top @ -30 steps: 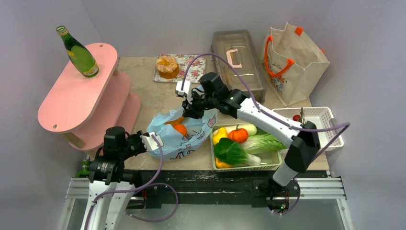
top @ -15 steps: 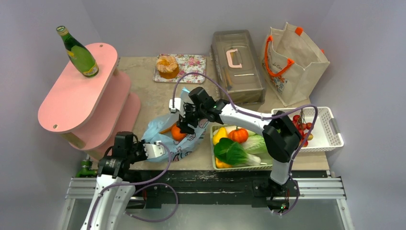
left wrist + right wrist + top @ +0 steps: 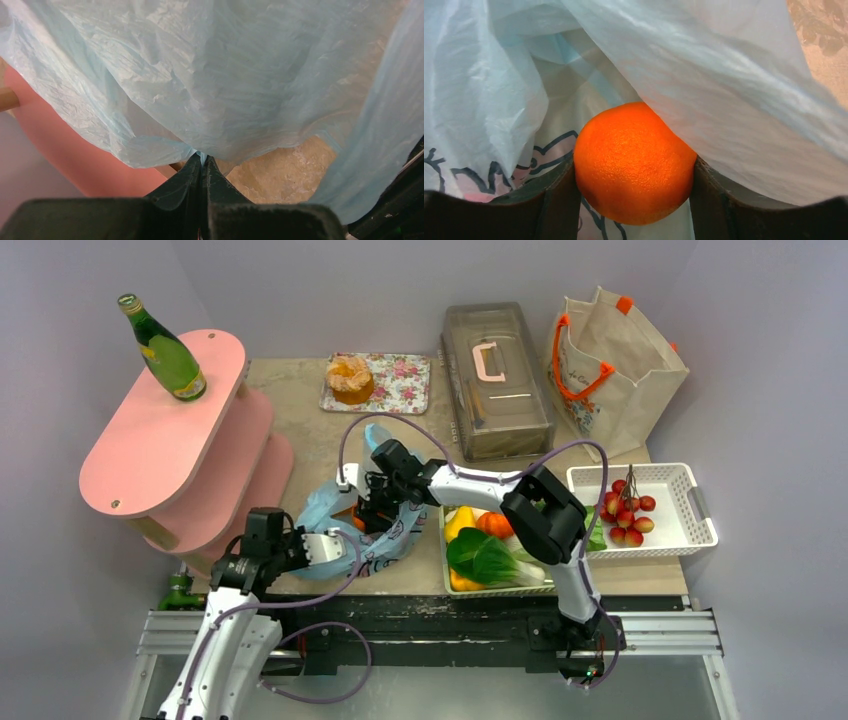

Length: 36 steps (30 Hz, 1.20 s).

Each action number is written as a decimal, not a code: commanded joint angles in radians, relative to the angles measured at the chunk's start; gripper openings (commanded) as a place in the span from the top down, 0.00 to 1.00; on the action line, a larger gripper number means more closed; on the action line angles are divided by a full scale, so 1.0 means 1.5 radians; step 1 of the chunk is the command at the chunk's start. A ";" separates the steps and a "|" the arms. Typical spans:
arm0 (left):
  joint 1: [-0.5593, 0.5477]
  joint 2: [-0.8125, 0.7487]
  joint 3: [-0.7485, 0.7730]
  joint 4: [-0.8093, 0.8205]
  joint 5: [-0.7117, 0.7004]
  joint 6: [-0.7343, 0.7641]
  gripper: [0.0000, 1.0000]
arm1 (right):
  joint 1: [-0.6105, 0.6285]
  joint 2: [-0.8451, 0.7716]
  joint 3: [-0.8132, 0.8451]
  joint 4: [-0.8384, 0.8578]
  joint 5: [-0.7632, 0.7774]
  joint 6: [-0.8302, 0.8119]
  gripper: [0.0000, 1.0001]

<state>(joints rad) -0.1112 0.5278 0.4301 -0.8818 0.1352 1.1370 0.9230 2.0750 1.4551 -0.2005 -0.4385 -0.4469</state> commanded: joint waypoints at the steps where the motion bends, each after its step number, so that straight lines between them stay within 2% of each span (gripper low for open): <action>1: 0.005 0.011 0.027 0.036 0.004 -0.015 1.00 | 0.003 -0.047 0.026 0.029 0.003 0.021 0.57; 6: 0.006 0.018 0.025 0.053 0.016 -0.021 1.00 | -0.023 -0.165 0.030 -0.024 -0.001 0.032 0.67; 11: 0.006 0.037 0.028 0.063 0.021 -0.032 1.00 | -0.079 -0.293 0.073 -0.168 -0.066 0.073 0.68; 14: 0.006 0.049 0.038 0.057 0.029 -0.048 1.00 | -0.144 -0.363 0.094 -0.272 -0.105 0.139 0.69; 16: 0.006 0.054 0.049 0.048 0.041 -0.060 1.00 | -0.210 -0.424 0.078 -0.352 -0.098 0.139 0.69; 19: 0.005 0.059 0.063 0.046 0.063 -0.075 1.00 | -0.328 -0.487 0.054 -0.470 -0.056 0.075 0.69; 25: 0.005 0.091 0.079 0.063 0.086 -0.072 1.00 | -0.621 -0.531 0.051 -0.607 -0.004 -0.049 0.69; 30: 0.006 0.121 0.107 0.068 0.099 -0.075 1.00 | -0.889 -0.486 0.015 -0.620 0.069 -0.176 0.70; 36: 0.006 0.120 0.128 0.064 0.107 -0.078 1.00 | -1.029 -0.414 -0.012 -0.548 0.214 -0.235 0.71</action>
<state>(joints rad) -0.1112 0.7151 0.5705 -0.8143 0.2489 1.0332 -0.5350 1.4170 1.4437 -1.0592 -0.2710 -0.6941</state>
